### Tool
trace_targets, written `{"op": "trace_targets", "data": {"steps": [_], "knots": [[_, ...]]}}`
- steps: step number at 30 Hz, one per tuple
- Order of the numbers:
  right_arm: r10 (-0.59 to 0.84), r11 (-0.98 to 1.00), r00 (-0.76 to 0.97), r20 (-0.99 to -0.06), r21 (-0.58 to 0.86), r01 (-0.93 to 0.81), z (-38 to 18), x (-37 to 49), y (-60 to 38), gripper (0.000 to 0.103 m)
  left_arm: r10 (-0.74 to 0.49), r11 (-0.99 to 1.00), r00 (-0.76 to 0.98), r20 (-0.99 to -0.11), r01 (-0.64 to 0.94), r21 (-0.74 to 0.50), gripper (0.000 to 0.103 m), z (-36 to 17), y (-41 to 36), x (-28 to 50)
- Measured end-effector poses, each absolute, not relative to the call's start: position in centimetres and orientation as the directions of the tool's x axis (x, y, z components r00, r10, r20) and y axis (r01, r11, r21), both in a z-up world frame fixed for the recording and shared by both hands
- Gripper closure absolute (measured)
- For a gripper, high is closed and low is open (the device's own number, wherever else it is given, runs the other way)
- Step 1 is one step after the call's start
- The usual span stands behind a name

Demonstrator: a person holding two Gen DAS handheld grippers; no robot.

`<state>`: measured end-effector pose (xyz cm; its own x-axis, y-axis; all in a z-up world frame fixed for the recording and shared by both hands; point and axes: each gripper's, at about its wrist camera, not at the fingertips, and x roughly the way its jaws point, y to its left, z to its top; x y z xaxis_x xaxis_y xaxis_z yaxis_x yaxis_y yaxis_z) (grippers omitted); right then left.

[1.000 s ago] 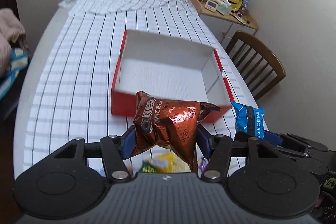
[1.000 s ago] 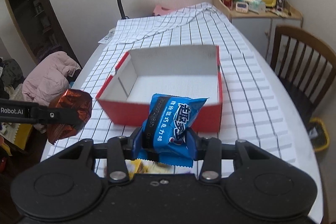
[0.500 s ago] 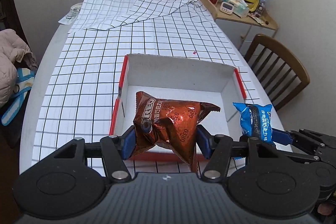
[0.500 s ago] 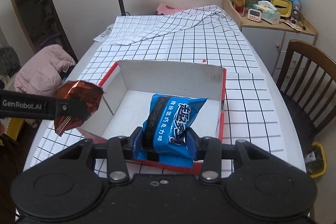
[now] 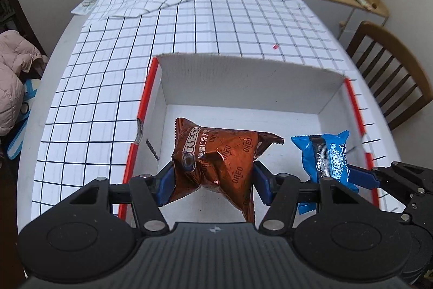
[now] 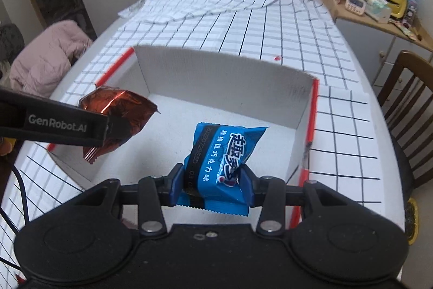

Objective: Organize snacks
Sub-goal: 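Carry the Oreo bag with the left tool while the right tool carries the blue packet into the box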

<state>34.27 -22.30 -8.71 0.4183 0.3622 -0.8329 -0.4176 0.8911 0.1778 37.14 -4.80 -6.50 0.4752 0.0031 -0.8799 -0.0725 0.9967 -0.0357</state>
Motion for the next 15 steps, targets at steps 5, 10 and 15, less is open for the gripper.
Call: {"op": "trace_targets", "data": {"steps": [5, 10, 15], "knots": [[0.348, 0.885, 0.381, -0.857, 0.167, -0.434, -10.6, 35.5, -21.5, 0.061, 0.024, 0.997, 0.432, -0.902, -0.075, -0.009, 0.044, -8.4, -5.4, 38.7], [0.347, 0.873, 0.347, -0.871, 0.165, -0.460, -11.9, 36.1, -21.0, 0.061, 0.055, 0.997, 0.379, -0.924, -0.069, 0.031, 0.044, -10.5, -5.9, 39.5], [0.345, 0.866, 0.332, -0.878, 0.161, -0.473, -12.4, 36.3, -20.6, 0.059, 0.053, 0.997, 0.350, -0.935, -0.067, 0.032, 0.044, -11.3, -6.0, 39.8]]}}
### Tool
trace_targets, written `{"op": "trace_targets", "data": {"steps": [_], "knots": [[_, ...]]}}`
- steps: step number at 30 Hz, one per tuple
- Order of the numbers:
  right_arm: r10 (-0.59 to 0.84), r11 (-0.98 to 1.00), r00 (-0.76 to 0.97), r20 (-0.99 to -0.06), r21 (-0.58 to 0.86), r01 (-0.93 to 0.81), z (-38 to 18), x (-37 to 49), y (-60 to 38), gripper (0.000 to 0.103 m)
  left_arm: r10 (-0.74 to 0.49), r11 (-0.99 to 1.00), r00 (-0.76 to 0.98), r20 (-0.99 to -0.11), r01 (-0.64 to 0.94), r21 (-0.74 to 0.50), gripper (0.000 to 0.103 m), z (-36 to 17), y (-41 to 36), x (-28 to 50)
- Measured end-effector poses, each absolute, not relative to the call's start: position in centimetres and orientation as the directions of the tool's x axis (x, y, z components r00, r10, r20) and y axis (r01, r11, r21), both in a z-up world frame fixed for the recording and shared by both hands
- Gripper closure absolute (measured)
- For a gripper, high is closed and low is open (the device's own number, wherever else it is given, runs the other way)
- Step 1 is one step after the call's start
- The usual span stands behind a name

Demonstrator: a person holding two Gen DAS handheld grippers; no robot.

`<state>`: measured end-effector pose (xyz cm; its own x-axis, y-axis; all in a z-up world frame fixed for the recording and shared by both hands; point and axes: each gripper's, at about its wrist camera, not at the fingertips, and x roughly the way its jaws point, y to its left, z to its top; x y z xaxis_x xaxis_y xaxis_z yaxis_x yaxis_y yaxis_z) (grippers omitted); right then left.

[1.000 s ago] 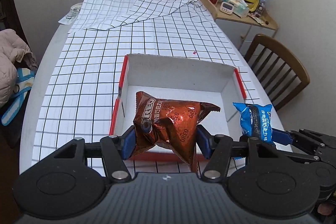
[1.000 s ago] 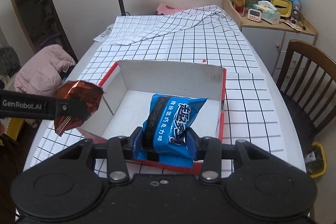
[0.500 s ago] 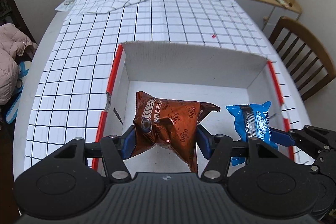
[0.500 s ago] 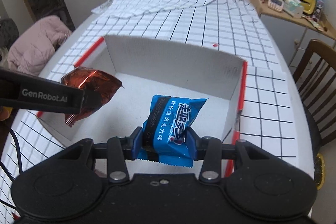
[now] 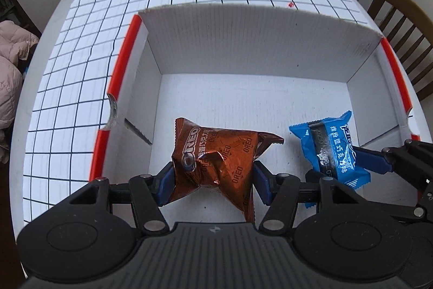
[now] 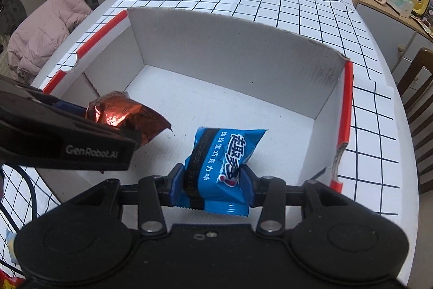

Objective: Organize snacks
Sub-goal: 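Carry the Oreo bag with the left tool while the right tool carries the blue packet into the box, then open both tools to drop the snacks inside the red box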

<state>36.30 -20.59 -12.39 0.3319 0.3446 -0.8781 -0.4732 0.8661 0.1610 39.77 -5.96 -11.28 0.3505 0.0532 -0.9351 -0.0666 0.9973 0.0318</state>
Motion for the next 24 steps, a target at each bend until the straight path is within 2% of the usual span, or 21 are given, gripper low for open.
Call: {"op": "trace_targets", "data": {"steps": [6, 15, 17, 19, 23, 24], "knots": [[0.335, 0.870, 0.323, -0.885, 0.159, -0.467, -12.7, 36.4, -20.6, 0.059, 0.036, 0.998, 0.335, -0.942, -0.069, 0.013, 0.043, -11.5, -5.7, 39.8], [0.338, 0.877, 0.348, -0.874, 0.158, -0.455, -11.7, 35.5, -20.7, 0.049, 0.014, 0.995, 0.352, -0.936, -0.101, -0.023, 0.041, -10.9, -5.2, 39.4], [0.338, 0.880, 0.360, -0.870, 0.156, -0.450, -11.2, 35.3, -20.8, 0.045, 0.012, 0.995, 0.371, -0.929, -0.101, -0.027, 0.041, -10.2, -5.1, 39.0], [0.336, 0.886, 0.384, -0.860, 0.150, -0.438, -10.5, 35.0, -21.1, 0.032, 0.002, 0.994, 0.388, -0.922, -0.102, -0.041, 0.041, -9.6, -4.9, 38.7], [0.343, 0.892, 0.413, -0.844, 0.155, -0.424, -9.0, 34.5, -21.7, 0.032, -0.014, 0.992, 0.423, -0.906, -0.107, -0.065, 0.041, -8.1, -4.6, 37.8], [0.344, 0.894, 0.421, -0.839, 0.156, -0.419, -8.6, 34.3, -22.0, 0.029, -0.017, 0.992, 0.433, -0.901, -0.106, -0.070, 0.041, -7.6, -4.6, 37.6]]}}
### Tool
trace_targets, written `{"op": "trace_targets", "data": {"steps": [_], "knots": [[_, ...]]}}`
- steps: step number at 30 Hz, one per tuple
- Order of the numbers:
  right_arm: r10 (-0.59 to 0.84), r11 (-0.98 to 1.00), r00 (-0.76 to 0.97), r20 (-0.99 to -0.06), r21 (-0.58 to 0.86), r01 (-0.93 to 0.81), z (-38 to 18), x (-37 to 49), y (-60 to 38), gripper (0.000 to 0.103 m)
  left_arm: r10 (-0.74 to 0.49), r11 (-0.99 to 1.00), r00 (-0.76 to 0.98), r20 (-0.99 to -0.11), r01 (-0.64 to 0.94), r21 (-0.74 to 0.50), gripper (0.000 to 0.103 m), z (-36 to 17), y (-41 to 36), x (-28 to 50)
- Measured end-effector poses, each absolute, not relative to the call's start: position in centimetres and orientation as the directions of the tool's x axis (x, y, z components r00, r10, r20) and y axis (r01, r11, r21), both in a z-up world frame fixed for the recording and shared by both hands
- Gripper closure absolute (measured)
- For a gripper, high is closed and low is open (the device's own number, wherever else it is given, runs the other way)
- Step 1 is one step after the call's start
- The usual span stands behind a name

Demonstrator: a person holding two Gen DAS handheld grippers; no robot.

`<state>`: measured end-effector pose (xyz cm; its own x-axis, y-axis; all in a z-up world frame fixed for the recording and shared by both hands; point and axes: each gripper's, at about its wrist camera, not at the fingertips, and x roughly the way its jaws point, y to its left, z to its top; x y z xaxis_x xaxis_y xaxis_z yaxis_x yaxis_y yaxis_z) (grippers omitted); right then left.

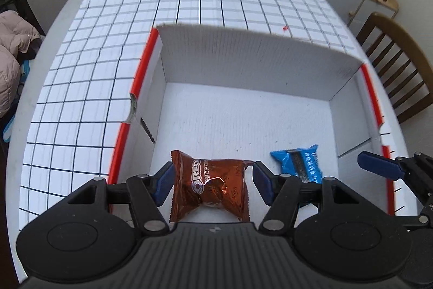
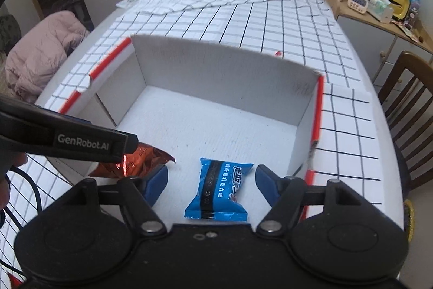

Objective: Organize snacks
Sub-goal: 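Open both tools to drop the snacks inside the red box, then grasp the yellow-red chip bag with the left tool while the right tool grasps the white milk-biscuit packet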

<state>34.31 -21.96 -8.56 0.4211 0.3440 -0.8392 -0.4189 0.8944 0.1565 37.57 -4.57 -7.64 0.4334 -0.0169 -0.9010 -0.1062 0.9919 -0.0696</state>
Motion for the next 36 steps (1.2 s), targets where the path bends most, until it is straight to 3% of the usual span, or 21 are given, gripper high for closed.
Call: {"op": "trace_targets", "data": {"steps": [14, 16, 20, 28, 36], "knots": [[0.388, 0.898, 0.494, -0.778, 0.197, -0.394, -2.7, 29.4, -24.0, 0.020, -0.075, 0.993, 0.553, -0.829, -0.036, -0.114, 0.041, -2.2, -4.6, 31.6], [0.396, 0.895, 0.505, -0.767, 0.200, -0.398, -1.9, 28.4, -24.0, 0.013, -0.083, 0.993, 0.566, -0.820, -0.022, -0.116, 0.040, -1.5, -4.6, 30.4], [0.416, 0.889, 0.522, -0.745, 0.213, -0.405, -0.5, 26.4, -23.9, 0.012, -0.101, 0.992, 0.589, -0.802, -0.002, -0.126, 0.032, -0.3, -4.2, 28.2], [0.435, 0.883, 0.548, -0.714, 0.218, -0.416, 1.4, 22.2, -23.3, 0.004, -0.122, 0.990, 0.621, -0.774, 0.023, -0.138, 0.031, 1.2, -2.5, 23.4], [0.458, 0.873, 0.544, -0.703, 0.242, -0.423, 1.9, 18.0, -23.1, 0.003, -0.147, 0.986, 0.641, -0.753, 0.037, -0.161, 0.019, 1.5, -0.7, 18.9]]}}
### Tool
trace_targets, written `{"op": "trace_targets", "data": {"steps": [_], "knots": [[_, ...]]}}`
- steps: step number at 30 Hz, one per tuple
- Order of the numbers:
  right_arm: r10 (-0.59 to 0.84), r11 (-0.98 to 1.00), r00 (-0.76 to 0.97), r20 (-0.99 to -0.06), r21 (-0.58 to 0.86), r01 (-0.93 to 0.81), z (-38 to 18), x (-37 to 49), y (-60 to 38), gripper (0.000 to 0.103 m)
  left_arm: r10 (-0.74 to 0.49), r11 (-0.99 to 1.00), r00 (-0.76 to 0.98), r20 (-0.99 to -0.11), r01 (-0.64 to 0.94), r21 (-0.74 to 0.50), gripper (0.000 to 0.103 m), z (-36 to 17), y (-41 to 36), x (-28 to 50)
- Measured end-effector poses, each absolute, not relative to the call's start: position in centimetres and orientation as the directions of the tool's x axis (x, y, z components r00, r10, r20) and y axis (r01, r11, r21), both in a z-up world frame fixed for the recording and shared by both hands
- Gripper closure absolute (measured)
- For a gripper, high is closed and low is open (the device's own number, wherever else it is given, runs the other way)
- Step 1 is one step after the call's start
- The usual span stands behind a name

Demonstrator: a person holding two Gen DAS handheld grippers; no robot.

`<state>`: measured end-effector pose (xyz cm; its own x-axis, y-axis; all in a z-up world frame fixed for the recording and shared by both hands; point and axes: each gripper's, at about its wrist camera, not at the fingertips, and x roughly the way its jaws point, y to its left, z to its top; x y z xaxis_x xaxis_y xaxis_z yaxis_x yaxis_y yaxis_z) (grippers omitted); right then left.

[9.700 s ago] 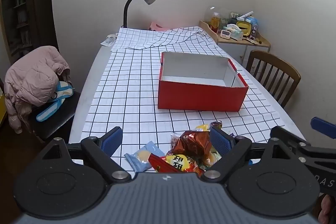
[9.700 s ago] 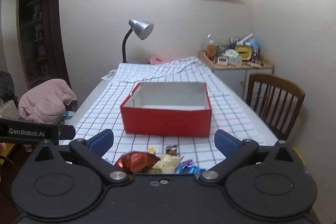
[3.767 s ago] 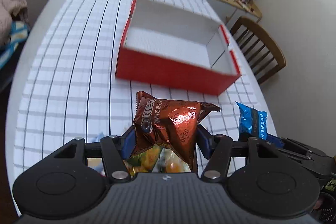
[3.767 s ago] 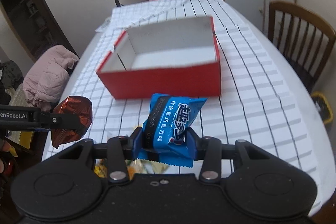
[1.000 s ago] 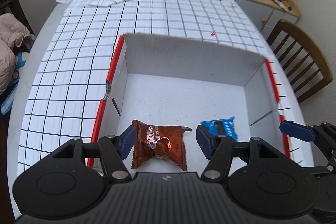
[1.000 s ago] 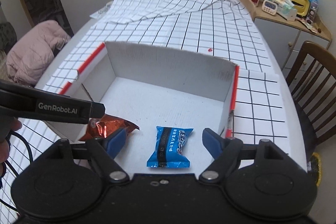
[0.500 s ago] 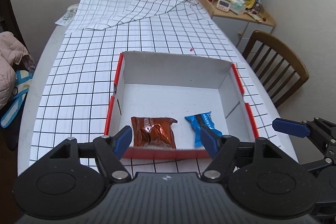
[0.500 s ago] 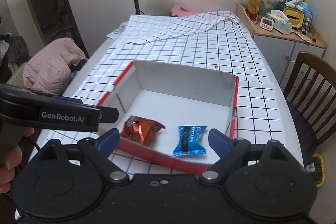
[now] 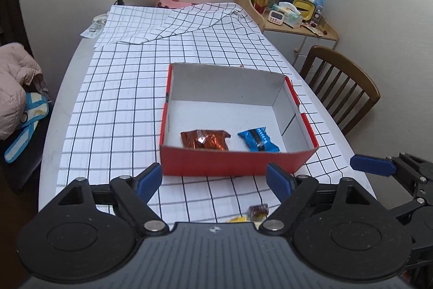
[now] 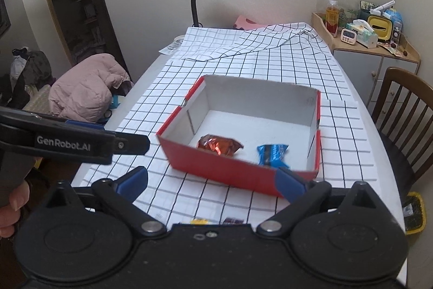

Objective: Organize snacks
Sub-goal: 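Grasp the yellow-red chip bag with the left tool while the right tool grasps the white milk-biscuit packet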

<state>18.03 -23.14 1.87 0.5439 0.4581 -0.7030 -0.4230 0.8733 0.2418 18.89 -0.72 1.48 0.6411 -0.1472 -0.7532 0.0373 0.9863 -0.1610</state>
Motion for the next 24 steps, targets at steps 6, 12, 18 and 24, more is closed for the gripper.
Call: {"op": "trace_targets", "data": {"steps": [6, 12, 18, 24], "knots": [[0.466, 0.869, 0.547, -0.696, 0.244, -0.430, 1.8, 14.6, -23.1, 0.002, -0.172, 0.984, 0.645, -0.744, 0.071, -0.166, 0.014, 0.9, 0.4, 15.7], [0.421, 0.893, 0.518, -0.744, 0.240, -0.380, -0.7, 11.0, -23.0, 0.002, -0.171, 0.985, 0.618, -0.767, 0.109, -0.132, 0.013, -1.5, 1.0, 13.1], [0.331, 0.936, 0.452, -0.828, 0.226, -0.271, -5.5, 8.6, -22.5, 0.002, -0.169, 0.984, 0.527, -0.833, 0.143, -0.109, 0.013, -5.4, 0.6, 12.0], [0.270, 0.960, 0.397, -0.877, 0.215, -0.177, -9.0, 7.5, -22.1, 0.003, -0.158, 0.981, 0.445, -0.881, 0.176, -0.087, 0.013, -8.4, 0.2, 12.2]]}}
